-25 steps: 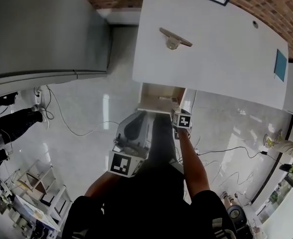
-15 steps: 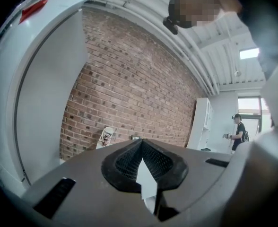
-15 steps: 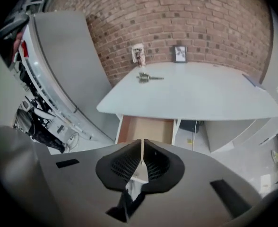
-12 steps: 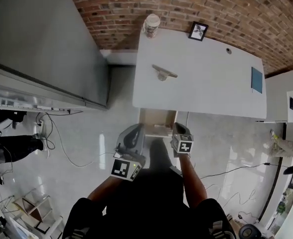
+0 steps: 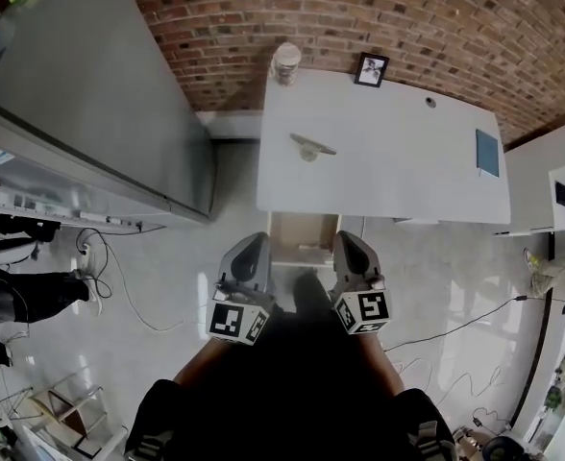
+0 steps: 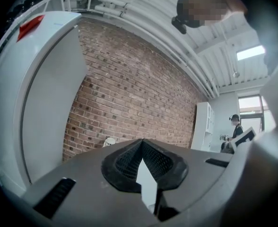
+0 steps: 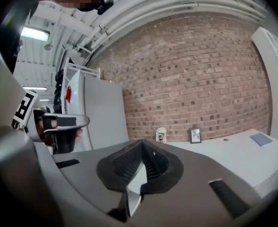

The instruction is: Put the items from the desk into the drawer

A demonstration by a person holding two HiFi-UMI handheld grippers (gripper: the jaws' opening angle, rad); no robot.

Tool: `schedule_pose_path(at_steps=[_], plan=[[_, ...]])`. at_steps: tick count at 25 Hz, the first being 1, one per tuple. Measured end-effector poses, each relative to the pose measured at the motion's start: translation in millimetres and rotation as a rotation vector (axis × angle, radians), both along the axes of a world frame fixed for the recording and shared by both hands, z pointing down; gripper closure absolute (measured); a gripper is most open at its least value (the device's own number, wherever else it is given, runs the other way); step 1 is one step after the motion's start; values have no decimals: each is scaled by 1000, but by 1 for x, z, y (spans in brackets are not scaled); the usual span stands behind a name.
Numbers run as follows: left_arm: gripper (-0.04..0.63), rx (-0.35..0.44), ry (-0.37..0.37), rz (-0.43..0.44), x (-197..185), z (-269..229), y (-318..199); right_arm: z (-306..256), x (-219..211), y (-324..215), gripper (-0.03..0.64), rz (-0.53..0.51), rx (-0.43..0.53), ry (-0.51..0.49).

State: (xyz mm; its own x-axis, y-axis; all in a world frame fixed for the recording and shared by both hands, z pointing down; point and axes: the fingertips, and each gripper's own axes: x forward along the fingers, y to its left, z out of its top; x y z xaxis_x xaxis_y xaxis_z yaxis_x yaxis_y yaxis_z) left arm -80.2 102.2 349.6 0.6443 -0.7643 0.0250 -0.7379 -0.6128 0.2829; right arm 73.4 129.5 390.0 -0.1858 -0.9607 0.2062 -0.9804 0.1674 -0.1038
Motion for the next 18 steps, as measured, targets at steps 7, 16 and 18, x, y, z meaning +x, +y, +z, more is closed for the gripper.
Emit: schedule_pose_path(at_steps=[7, 16, 18], plan=[[594, -4, -13, 8, 11, 0, 3, -2, -9, 18, 617, -18, -9, -33], [594, 3, -9, 4, 18, -2, -5, 6, -1, 10, 451, -37, -40, -27], [594, 0, -12, 4, 21, -2, -7, 11, 4, 5, 449, -43, -61, -10]])
